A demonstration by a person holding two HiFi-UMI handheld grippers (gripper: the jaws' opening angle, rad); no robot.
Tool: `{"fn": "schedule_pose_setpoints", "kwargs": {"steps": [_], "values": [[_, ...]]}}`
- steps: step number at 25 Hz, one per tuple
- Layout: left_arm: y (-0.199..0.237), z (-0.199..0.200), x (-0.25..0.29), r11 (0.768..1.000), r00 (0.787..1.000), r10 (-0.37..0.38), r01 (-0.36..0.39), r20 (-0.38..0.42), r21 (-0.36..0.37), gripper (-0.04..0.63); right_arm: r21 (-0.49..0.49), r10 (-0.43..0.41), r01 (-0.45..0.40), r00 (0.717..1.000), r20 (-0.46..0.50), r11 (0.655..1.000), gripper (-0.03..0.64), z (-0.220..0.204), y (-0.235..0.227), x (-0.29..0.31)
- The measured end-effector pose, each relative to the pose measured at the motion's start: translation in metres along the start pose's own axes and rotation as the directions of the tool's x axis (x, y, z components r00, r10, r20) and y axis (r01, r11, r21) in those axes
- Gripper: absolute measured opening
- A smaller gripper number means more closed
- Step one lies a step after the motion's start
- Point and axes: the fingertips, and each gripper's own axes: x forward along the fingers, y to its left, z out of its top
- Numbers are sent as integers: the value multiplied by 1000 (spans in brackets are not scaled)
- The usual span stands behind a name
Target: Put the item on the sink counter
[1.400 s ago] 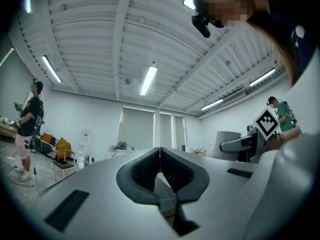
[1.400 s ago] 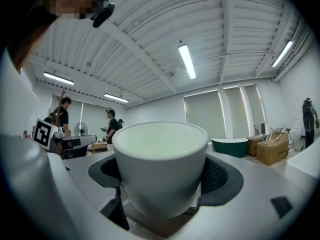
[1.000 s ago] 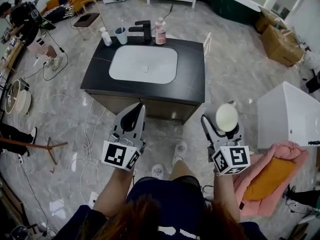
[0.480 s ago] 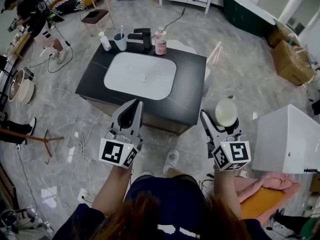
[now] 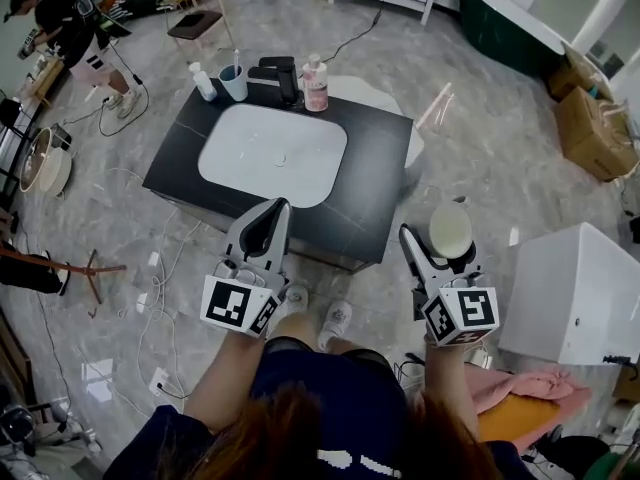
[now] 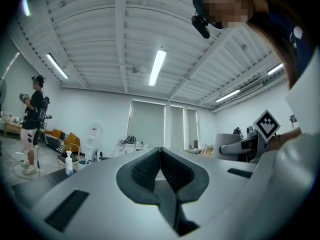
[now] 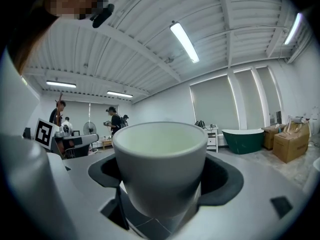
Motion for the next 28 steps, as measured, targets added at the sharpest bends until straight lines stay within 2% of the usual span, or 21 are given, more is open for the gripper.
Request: {"fn": "schedule_pose_setpoints", "kwargs": {"steps": [10, 17, 22, 28], "values": [[18, -8, 60, 996, 996, -84, 84, -11, -4, 23, 20, -78, 78, 997, -4, 997, 453, 0, -26, 37], [73, -6, 98, 990, 990, -140, 140, -2, -9, 21, 23, -131, 131, 991, 12, 991, 453, 9, -13, 91], [111, 0, 136, 978, 978, -210, 211, 10, -10, 23, 32, -198, 198, 980, 16, 980, 453, 13, -9, 131], [129, -15, 171, 961, 961, -275, 275, -5, -31, 23, 47, -264, 264, 964, -21, 963, 453, -10, -17, 164]]}}
